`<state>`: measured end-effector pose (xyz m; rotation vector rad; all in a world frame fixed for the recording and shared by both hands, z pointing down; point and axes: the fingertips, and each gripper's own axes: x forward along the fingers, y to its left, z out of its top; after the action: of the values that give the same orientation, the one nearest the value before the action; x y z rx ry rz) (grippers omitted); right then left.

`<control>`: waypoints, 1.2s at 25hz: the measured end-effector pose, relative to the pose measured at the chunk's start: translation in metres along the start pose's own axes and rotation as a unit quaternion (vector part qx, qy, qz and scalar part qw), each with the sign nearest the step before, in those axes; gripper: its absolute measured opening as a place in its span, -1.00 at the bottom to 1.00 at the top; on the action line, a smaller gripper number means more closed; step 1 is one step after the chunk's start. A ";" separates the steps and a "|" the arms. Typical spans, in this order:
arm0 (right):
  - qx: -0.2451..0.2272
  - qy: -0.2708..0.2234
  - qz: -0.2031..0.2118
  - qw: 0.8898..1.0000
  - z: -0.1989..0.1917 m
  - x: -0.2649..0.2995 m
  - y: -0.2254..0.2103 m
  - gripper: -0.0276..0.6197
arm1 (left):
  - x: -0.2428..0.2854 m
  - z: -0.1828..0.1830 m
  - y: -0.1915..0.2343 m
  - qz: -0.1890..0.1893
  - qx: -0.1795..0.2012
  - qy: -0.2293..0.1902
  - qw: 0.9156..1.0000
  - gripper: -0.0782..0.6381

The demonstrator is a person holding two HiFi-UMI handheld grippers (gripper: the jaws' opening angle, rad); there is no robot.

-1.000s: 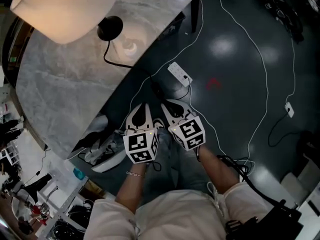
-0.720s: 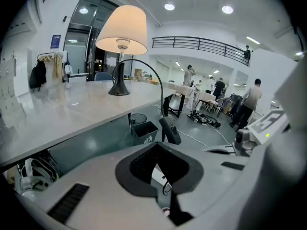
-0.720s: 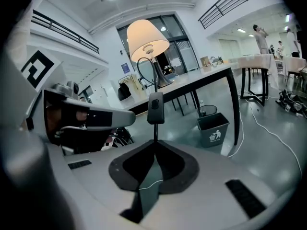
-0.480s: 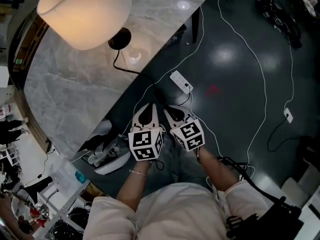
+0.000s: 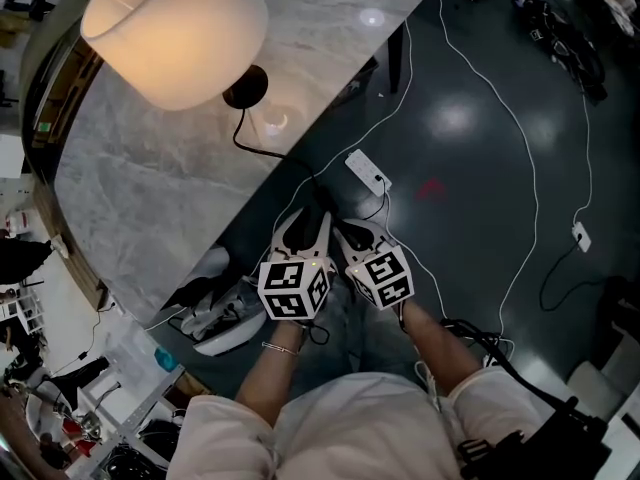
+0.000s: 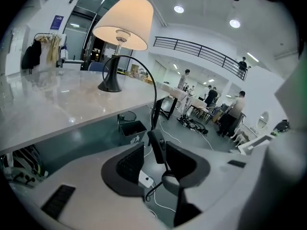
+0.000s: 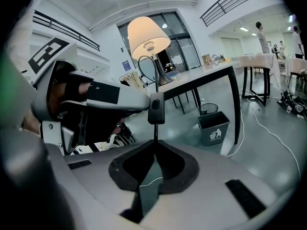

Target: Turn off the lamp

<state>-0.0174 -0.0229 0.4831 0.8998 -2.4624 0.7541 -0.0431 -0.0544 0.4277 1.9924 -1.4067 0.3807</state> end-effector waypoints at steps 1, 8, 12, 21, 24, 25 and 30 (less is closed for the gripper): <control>-0.001 0.000 0.001 1.000 0.000 0.000 0.000 -0.87 | 0.002 0.000 -0.001 -0.004 -0.004 0.000 1.000 -0.41; -0.002 -0.003 0.008 1.000 -0.002 -0.005 0.004 -0.87 | 0.011 0.011 -0.003 -0.020 -0.017 -0.008 1.000 -0.41; -0.002 -0.005 0.009 1.000 -0.002 -0.005 0.002 -0.87 | 0.020 0.017 -0.002 -0.022 -0.011 -0.003 1.000 -0.41; 0.008 -0.008 0.011 1.000 -0.003 -0.007 -0.005 -0.87 | 0.028 0.016 -0.005 -0.033 -0.005 0.007 0.999 -0.41; 0.009 -0.007 0.013 1.000 -0.004 -0.007 -0.006 -0.87 | 0.030 0.016 -0.005 -0.034 -0.002 0.011 0.999 -0.41; 0.009 -0.007 0.014 1.000 -0.003 -0.007 -0.006 -0.87 | 0.031 0.016 -0.004 -0.034 -0.002 0.011 0.999 -0.41; 0.010 -0.010 0.016 1.000 -0.003 -0.008 -0.006 -0.87 | 0.030 0.017 -0.004 -0.033 -0.005 0.007 0.999 -0.42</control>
<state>-0.0075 -0.0214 0.4832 0.8801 -2.4964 0.7857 -0.0305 -0.0862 0.4313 2.0193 -1.3288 0.3573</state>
